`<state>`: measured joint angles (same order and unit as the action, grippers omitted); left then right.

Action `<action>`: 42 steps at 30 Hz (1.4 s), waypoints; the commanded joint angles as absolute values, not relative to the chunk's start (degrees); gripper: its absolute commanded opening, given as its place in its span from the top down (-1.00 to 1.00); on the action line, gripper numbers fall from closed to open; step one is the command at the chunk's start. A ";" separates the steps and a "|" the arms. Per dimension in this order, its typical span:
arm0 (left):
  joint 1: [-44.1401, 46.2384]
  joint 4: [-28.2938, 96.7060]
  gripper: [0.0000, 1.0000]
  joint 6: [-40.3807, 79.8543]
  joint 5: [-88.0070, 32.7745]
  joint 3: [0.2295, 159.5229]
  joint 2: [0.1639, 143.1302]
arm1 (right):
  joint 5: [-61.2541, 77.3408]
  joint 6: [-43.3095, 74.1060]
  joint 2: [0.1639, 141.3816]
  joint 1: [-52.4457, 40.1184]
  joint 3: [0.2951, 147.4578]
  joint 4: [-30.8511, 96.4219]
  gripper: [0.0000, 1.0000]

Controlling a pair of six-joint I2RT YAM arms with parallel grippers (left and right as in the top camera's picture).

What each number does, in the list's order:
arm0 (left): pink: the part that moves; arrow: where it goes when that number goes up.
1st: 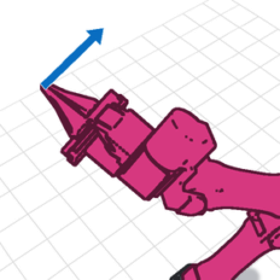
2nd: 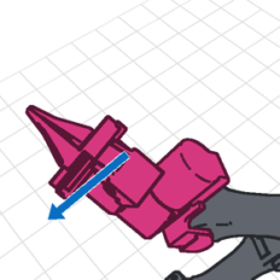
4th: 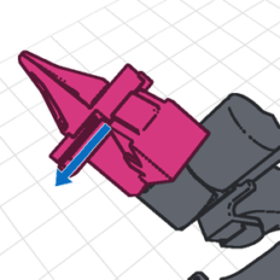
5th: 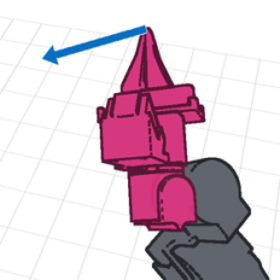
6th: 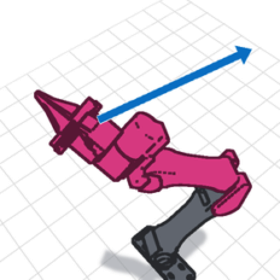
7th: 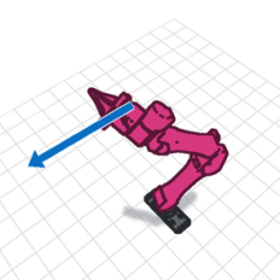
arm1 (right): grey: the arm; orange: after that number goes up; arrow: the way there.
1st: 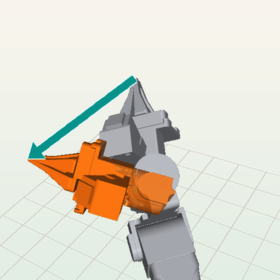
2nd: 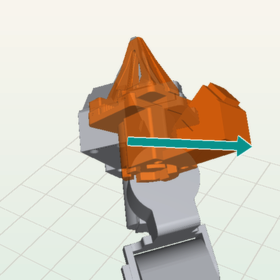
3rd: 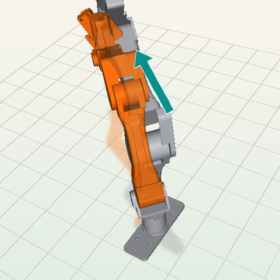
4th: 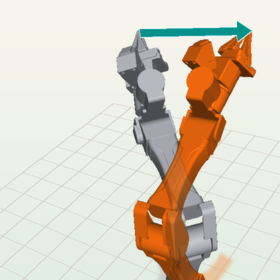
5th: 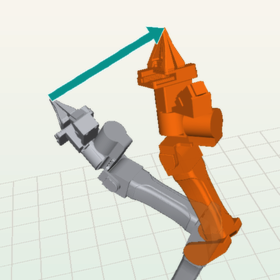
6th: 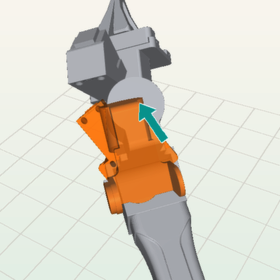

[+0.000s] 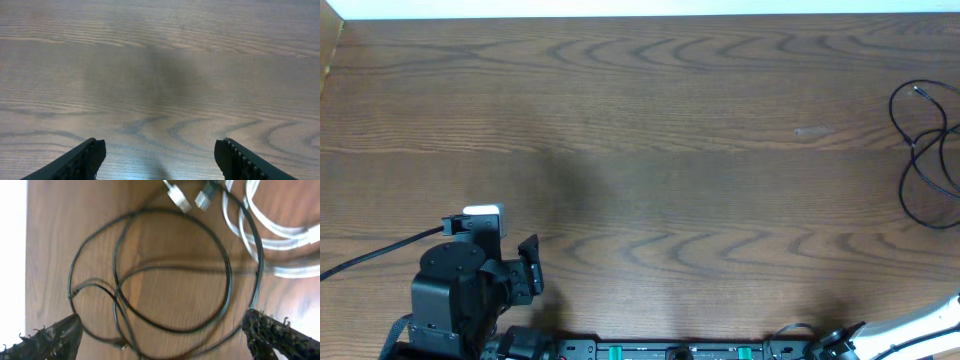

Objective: Untangle cables
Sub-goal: 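Pull the center black cable off the right edge with the right gripper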

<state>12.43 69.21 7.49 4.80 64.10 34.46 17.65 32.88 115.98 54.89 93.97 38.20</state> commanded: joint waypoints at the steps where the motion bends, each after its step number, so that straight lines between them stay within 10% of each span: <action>1: 12.19 69.38 -0.51 7.40 4.93 63.99 34.74 | 18.90 45.54 115.83 55.18 93.97 42.19 -0.99; 15: 12.19 69.43 -0.51 7.38 4.95 63.99 34.74 | 54.06 56.07 115.83 54.33 93.97 45.28 -0.99; 25: 12.19 69.65 -0.51 7.35 4.95 63.99 34.74 | 79.05 66.98 115.83 54.43 93.97 -26.96 -0.73; 32: 12.19 69.65 -0.51 7.38 4.95 63.99 34.74 | 75.96 79.50 115.83 54.46 93.97 -68.42 -0.98; 36: 12.19 69.65 -0.51 7.38 4.95 63.99 34.74 | 74.94 81.36 115.83 54.43 93.97 -50.09 -0.99; 42: 12.19 69.67 -0.51 7.38 4.93 63.99 34.74 | 67.94 76.01 115.83 55.07 93.97 17.21 -0.99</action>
